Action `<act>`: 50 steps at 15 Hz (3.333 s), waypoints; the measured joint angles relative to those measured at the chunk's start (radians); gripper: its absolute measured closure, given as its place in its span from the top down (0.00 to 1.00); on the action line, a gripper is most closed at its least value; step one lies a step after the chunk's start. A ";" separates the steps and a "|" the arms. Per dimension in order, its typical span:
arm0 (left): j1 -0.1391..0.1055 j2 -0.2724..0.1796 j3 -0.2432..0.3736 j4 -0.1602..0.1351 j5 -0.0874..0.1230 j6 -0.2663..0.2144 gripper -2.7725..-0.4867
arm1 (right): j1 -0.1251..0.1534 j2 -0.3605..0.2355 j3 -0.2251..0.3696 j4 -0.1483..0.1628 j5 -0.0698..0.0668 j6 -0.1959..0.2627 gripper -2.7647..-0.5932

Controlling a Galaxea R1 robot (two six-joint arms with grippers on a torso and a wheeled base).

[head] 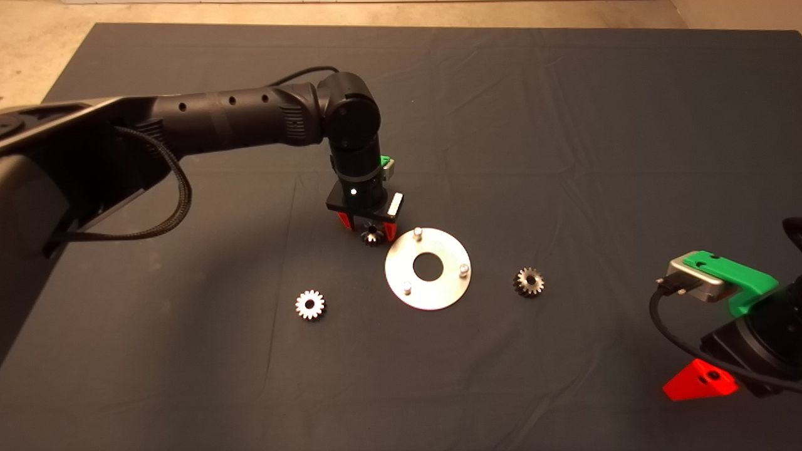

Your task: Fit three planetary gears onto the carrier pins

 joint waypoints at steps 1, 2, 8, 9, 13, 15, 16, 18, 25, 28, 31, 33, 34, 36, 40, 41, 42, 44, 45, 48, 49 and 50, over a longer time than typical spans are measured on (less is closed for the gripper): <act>0.000 0.002 -0.006 0.000 0.000 0.000 0.53 | 0.000 0.000 0.000 0.000 0.000 0.000 0.99; 0.000 0.004 -0.012 0.000 0.000 0.005 0.51 | 0.000 0.000 0.000 0.000 0.000 0.000 0.99; 0.000 0.007 -0.017 0.000 0.000 0.010 0.43 | 0.000 0.000 0.000 0.000 0.000 0.000 0.99; 0.000 0.007 -0.017 0.000 0.000 0.010 0.39 | 0.000 0.000 0.000 0.000 0.000 0.000 0.99; 0.000 0.007 -0.017 0.000 0.000 0.010 0.38 | 0.000 0.000 0.000 0.000 0.000 0.000 0.99; 0.000 0.007 -0.017 0.000 0.000 0.010 0.38 | 0.000 0.000 0.000 0.000 0.000 0.000 0.99; 0.000 0.007 -0.017 0.000 0.000 0.011 0.34 | 0.000 0.000 0.000 0.000 0.000 0.000 0.99; 0.000 0.007 -0.014 0.000 -0.001 0.011 0.32 | 0.000 0.000 0.000 0.000 0.000 0.000 0.99; 0.000 0.009 -0.002 0.004 0.000 0.014 0.24 | 0.000 0.000 0.000 0.000 0.000 0.000 0.99; 0.000 0.009 -0.001 0.006 0.001 0.014 0.22 | 0.000 0.000 0.000 0.000 0.000 0.000 0.99; 0.000 0.009 -0.001 0.007 0.004 0.014 0.21 | 0.000 0.000 0.000 0.000 0.000 0.000 0.99; 0.000 0.010 0.000 0.007 0.012 0.015 0.20 | 0.000 -0.001 0.000 0.000 0.000 0.000 0.99; 0.000 0.011 0.002 0.007 0.018 0.016 0.20 | 0.000 -0.005 0.000 0.000 0.000 0.000 0.99; 0.000 0.013 0.002 0.006 0.034 0.018 0.20 | 0.000 -0.009 0.000 0.000 0.000 0.000 0.99; 0.000 0.018 0.002 0.007 0.097 0.019 0.19 | 0.000 -0.014 0.000 0.000 0.000 0.000 0.99; 0.000 0.018 0.002 0.006 0.097 0.019 0.19 | 0.000 -0.014 0.000 0.000 0.000 0.000 0.99; 0.000 0.019 0.002 0.006 0.098 0.019 0.19 | 0.000 -0.014 0.000 0.000 0.000 0.000 0.99; 0.000 0.027 0.002 0.007 0.099 0.019 0.19 | 0.000 -0.016 0.000 0.000 0.000 0.000 0.99; 0.000 0.034 0.002 0.006 0.099 0.019 0.19 | 0.000 -0.017 0.000 0.000 0.000 0.000 0.99; 0.000 0.060 0.003 0.006 0.098 0.022 0.19 | 0.000 -0.017 0.000 0.000 0.000 0.000 0.99; -0.001 0.065 0.003 0.006 0.098 0.022 0.19 | 0.000 -0.017 0.000 0.000 0.000 0.000 0.99; -0.003 0.065 0.003 0.005 0.098 0.024 0.19 | 0.000 -0.017 0.000 0.000 0.000 0.000 0.99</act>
